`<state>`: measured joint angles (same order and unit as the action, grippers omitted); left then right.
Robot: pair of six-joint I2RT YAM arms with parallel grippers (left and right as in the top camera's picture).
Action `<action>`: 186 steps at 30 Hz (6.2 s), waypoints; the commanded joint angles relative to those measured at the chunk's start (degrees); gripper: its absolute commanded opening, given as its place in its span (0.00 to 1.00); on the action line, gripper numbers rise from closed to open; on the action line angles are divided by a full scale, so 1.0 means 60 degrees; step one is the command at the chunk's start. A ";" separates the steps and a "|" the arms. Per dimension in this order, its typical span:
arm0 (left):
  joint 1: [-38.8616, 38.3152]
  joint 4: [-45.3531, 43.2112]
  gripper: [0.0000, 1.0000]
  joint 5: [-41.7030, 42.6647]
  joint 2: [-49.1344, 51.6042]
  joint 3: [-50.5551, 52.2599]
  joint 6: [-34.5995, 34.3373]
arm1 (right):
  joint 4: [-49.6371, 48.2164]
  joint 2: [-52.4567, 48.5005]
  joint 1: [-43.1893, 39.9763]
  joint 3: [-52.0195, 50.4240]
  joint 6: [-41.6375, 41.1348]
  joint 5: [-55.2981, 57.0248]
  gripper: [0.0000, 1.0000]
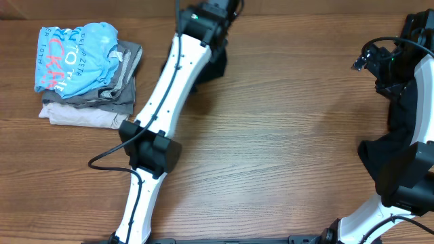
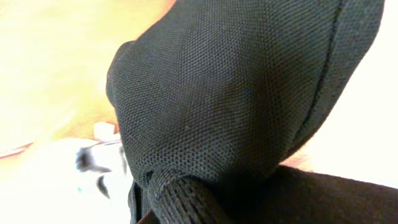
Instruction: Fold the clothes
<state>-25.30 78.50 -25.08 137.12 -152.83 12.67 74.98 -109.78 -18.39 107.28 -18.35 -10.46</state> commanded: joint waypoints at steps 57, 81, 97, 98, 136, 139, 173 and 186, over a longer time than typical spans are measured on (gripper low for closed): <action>0.6043 -0.0951 1.00 0.9264 -0.0539 -0.0484 0.1406 | 0.0397 0.0004 0.0073 -0.0033 -0.0229 -0.0058 0.95; 0.5541 -0.0317 1.00 1.0353 -0.0535 -0.1213 -0.0080 | 0.2743 0.3042 0.3187 0.2124 0.1060 0.1129 1.00; 0.5541 -0.0317 1.00 1.0353 -0.0535 -0.1213 -0.0080 | -0.1388 0.4346 0.3293 0.0612 0.1395 0.1606 1.00; 0.5541 -0.0317 1.00 1.0353 -0.0535 -0.1213 -0.0080 | -0.2120 0.4779 0.3326 -0.0117 0.1395 0.1545 1.00; 0.5541 -0.0317 1.00 1.0353 -0.0535 -0.1213 -0.0080 | -1.2156 1.8272 0.2634 -1.7205 0.2433 0.0302 1.00; 0.5541 -0.0317 1.00 1.0353 -0.0535 -0.1213 -0.0080 | -1.1948 1.8272 0.2634 -1.7442 0.2572 0.0299 1.00; 0.5541 -0.0317 1.00 1.0353 -0.0535 -0.1213 -0.0080 | -1.1766 1.8269 0.2663 -1.7802 0.2561 0.0878 1.00; 0.5362 -0.0321 1.00 0.9256 -0.1373 -0.0954 -0.0080 | -1.1766 1.8269 0.2663 -1.7802 0.2561 0.0878 1.00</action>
<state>7.84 76.71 34.94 135.70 -159.26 13.19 4.73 -0.84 -2.26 1.04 -3.18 -4.73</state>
